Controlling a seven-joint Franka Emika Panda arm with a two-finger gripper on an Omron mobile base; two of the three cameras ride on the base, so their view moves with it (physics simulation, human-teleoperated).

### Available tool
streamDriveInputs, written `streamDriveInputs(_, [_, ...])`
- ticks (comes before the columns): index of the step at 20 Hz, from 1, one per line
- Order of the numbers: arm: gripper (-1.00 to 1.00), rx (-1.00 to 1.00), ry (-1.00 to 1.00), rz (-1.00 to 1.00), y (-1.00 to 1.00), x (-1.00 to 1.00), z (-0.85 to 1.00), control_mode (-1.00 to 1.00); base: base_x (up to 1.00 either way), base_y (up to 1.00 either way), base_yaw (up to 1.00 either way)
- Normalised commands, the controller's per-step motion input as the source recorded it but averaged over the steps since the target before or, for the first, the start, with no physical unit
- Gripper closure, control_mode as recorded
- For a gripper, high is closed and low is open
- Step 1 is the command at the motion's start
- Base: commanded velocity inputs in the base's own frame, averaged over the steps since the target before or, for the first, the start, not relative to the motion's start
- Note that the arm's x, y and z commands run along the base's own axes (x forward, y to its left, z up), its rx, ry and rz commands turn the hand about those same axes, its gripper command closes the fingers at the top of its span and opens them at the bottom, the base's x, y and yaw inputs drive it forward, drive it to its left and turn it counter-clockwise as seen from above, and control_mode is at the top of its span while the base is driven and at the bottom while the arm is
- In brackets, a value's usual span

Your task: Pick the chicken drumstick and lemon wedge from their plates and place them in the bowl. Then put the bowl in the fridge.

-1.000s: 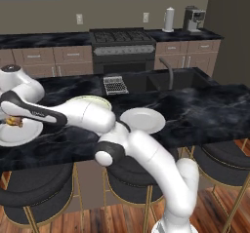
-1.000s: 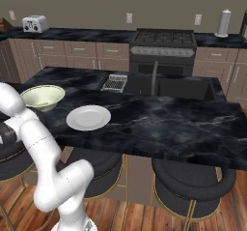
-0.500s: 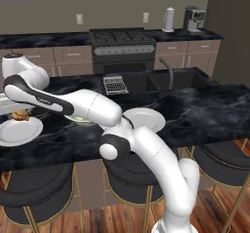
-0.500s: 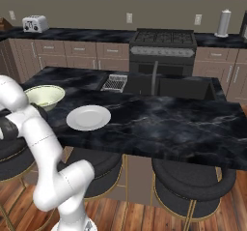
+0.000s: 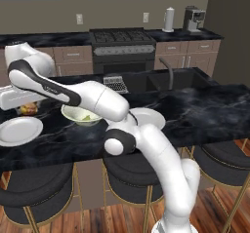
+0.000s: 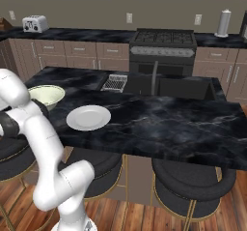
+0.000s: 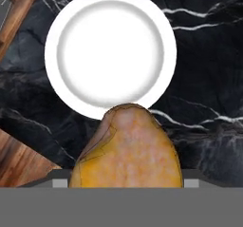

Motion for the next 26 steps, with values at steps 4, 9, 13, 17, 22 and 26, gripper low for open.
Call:
streamDriveInputs(4, [1.0,-0.04,0.0,-0.01,-0.54,-0.28,0.02,-1.0,0.0,0.0,0.0])
streamDriveInputs(9, [1.0,-0.05,0.0,-0.11,-0.62,-0.25,-0.01,-1.0,0.0,0.0,0.0])
streamDriveInputs(13, [1.0,-0.01,-0.01,-0.12,-0.69,-0.2,-0.08,-1.0,0.0,0.0,0.0])
streamDriveInputs(17, [1.0,0.0,-0.06,-0.03,-0.73,-0.17,-0.12,-1.0,0.0,0.0,0.0])
streamDriveInputs(22, [1.0,0.0,-0.17,0.0,-0.71,-0.17,-0.2,-1.0,0.0,0.0,0.0])
streamDriveInputs(26, [1.0,0.03,-0.28,0.0,-0.71,-0.17,-0.25,-1.0,0.0,0.0,0.0])
